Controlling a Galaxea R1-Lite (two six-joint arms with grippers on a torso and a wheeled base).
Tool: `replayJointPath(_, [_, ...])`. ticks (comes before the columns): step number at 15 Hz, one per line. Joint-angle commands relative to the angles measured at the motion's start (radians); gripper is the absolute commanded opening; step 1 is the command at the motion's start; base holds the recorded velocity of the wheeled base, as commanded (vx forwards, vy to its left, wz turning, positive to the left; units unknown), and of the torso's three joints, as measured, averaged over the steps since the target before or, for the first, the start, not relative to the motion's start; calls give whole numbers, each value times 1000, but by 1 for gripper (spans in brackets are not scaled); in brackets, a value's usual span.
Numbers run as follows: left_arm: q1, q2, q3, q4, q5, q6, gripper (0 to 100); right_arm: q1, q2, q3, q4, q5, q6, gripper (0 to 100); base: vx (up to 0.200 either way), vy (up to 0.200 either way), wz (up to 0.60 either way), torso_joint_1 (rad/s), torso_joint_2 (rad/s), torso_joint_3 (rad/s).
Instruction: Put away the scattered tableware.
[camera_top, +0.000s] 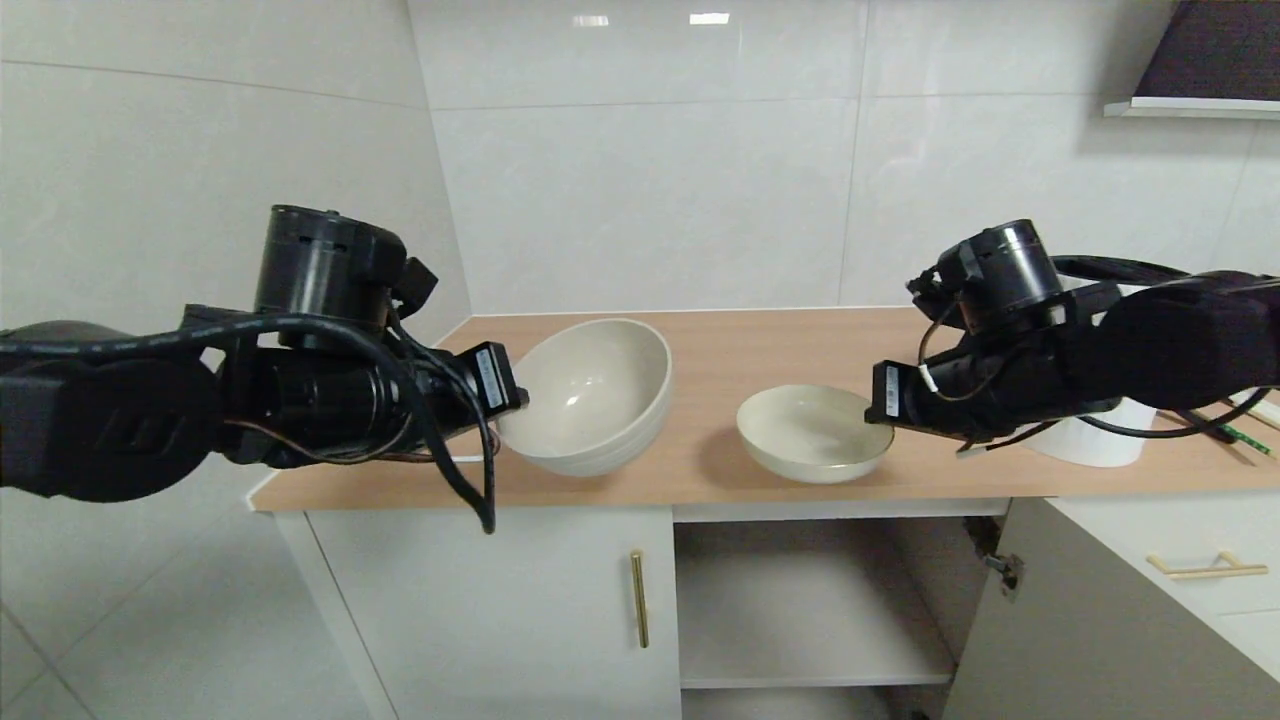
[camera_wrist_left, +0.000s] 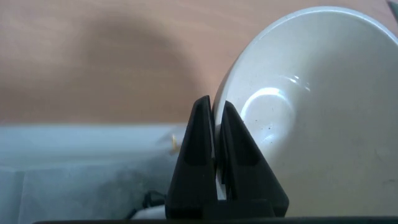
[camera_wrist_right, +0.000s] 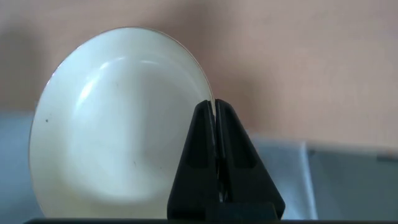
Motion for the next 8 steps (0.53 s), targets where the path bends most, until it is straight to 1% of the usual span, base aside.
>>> replayJointPath(1, [-3,-90,66,0,-22,9,0,2,-154,103,16,37,-1,0,0,0,0,0,0,0])
replayJointPath(2, [-3,-107,103,-1,-22,35,0,2,-186,153,6,47,-4,0,0,0,0,0,0,0])
replayJointPath(3, [-6,-110,120,-1,-22,45,0,2,-203,172,2,52,-4,0,0,0,0,0,0,0])
replayJointPath(4, [-23,-105,130,0,-22,46,0,2,-232,213,2,50,-5,0,0,0,0,0,0,0])
replayJointPath(8, [-49,-74,143,0,-22,51,0,5,-280,270,2,56,-37,0,0,0,0,0,0,0])
